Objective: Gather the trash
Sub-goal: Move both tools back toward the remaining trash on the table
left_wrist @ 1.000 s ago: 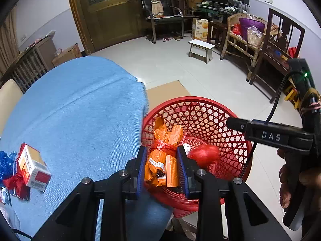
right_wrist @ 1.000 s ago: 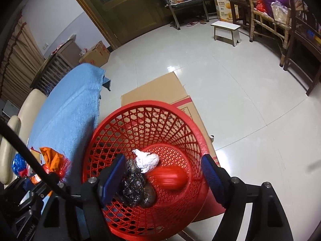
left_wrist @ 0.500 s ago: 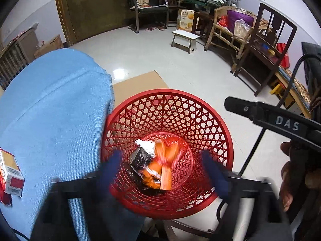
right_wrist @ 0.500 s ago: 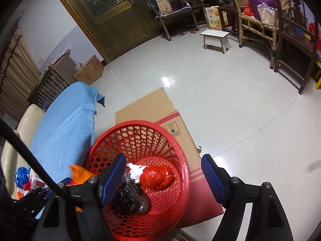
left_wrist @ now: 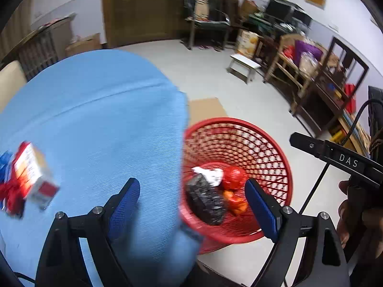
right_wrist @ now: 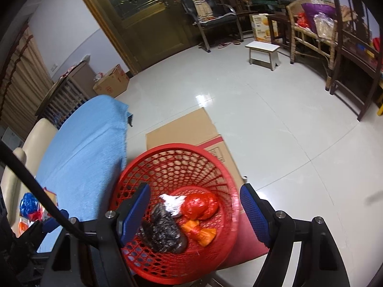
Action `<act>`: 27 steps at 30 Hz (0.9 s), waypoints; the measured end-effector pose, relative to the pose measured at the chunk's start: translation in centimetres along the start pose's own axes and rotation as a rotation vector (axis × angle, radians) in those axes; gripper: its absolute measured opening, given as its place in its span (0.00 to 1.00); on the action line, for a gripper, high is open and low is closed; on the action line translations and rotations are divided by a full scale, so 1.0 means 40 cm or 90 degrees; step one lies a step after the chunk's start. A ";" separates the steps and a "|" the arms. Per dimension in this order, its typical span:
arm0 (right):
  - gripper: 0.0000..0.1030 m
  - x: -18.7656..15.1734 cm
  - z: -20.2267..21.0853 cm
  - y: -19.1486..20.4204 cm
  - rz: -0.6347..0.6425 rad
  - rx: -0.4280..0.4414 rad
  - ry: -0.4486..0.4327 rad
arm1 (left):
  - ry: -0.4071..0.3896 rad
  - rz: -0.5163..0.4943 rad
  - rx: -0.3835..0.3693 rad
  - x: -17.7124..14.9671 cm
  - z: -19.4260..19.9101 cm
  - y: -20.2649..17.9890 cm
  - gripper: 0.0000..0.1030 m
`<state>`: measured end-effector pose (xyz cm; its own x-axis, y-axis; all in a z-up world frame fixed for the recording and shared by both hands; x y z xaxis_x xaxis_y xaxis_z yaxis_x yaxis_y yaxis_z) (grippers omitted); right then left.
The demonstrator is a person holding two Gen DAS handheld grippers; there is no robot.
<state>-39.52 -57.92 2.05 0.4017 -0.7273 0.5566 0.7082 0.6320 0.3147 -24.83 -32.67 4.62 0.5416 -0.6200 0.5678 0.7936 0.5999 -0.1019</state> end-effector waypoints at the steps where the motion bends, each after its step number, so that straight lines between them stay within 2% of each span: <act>1: 0.78 -0.002 0.001 0.014 0.007 0.002 0.000 | -0.005 0.009 0.006 -0.007 0.012 0.019 0.87; 9: 0.78 -0.035 -0.022 0.169 0.079 0.032 0.019 | -0.040 0.131 0.071 -0.094 0.114 0.249 0.87; 18: 0.78 -0.093 -0.055 0.414 0.185 0.083 0.043 | -0.070 0.276 0.130 -0.212 0.188 0.482 0.87; 27: 0.78 -0.162 -0.095 0.669 0.299 0.138 0.067 | -0.086 0.363 0.153 -0.286 0.226 0.620 0.87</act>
<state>-20.96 -37.32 3.94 0.7103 -0.3688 0.5996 0.3068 0.9288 0.2079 -13.86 -6.15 2.99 0.8089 -0.1101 0.5775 0.2982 0.9234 -0.2417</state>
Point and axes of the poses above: each gripper's, at about its wrist camera, not at the fingertips, and z roughly against the way its jaws point, y to its left, x to its top, the point moved 2 cm from there along -z, roughly the way its jaws point
